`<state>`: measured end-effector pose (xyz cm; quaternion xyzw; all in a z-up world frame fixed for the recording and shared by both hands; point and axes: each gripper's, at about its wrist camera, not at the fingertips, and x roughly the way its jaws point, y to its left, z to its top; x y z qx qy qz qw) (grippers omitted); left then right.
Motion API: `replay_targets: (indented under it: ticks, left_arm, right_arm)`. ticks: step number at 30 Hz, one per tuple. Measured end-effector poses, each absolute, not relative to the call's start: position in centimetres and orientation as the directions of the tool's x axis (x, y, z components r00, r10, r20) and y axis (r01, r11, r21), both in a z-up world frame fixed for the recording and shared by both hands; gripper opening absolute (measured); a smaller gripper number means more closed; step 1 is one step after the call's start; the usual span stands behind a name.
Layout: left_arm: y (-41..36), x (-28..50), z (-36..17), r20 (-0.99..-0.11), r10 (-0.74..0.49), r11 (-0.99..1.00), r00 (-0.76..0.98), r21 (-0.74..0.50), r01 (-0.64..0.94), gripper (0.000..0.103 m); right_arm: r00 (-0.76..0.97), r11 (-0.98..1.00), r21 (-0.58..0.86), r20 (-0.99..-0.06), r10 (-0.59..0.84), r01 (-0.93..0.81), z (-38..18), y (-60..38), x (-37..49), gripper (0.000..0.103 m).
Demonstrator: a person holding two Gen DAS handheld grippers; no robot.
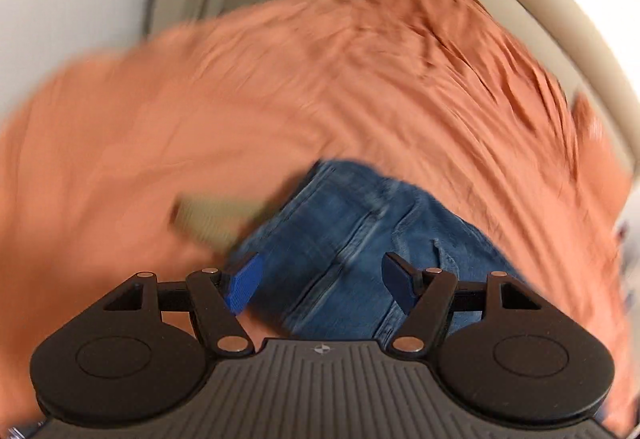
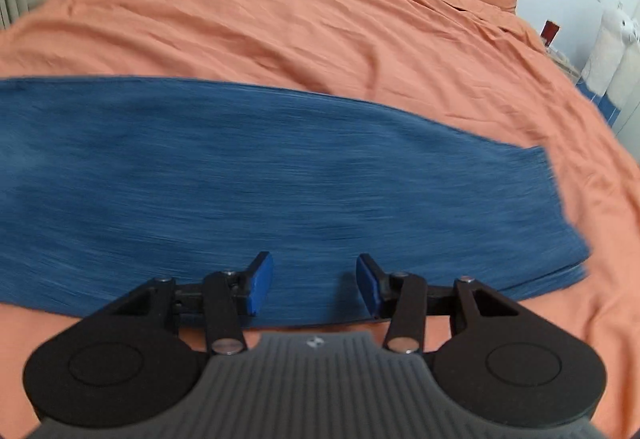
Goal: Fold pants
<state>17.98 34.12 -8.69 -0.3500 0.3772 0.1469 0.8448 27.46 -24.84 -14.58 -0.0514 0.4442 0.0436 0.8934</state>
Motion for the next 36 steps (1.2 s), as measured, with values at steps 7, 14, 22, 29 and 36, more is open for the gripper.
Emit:
replay_targets:
  ticks: [7,14,22,29,36]
  left_arm:
    - [36.1,16.6,-15.4,-0.597,-0.153,0.382,0.787,-0.77,-0.51,0.076]
    - [34.3,17.1,-10.2,-0.593,0.038,0.63,0.804,-0.611,-0.48,0.023]
    - [30.1,20.0,-5.1,-0.633,0.224,0.869,0.741,-0.214,-0.446,0.019]
    - [32.8,22.6,-13.3,-0.79,0.201,0.83,0.579,-0.177,-0.529,0.022]
    - [31.6,22.8,-10.2,-0.777,0.271,0.863,0.567,-0.064,-0.5,0.058]
  right_arm:
    - [0.603,0.995,-0.016,-0.796,0.05,-0.103,-15.3,-20.0,27.3,0.043]
    - [0.588,0.996,-0.057,-0.809,-0.005,-0.071,-14.7,-20.3,26.7,0.043]
    - [0.57,0.994,-0.102,-0.816,-0.099,0.027,-13.7,-24.6,25.9,0.042]
    - [0.568,0.992,-0.079,-0.814,-0.122,0.099,-12.5,-28.6,25.4,0.042]
    - [0.567,0.985,-0.033,-0.814,-0.125,0.169,-11.7,-33.6,25.1,0.042]
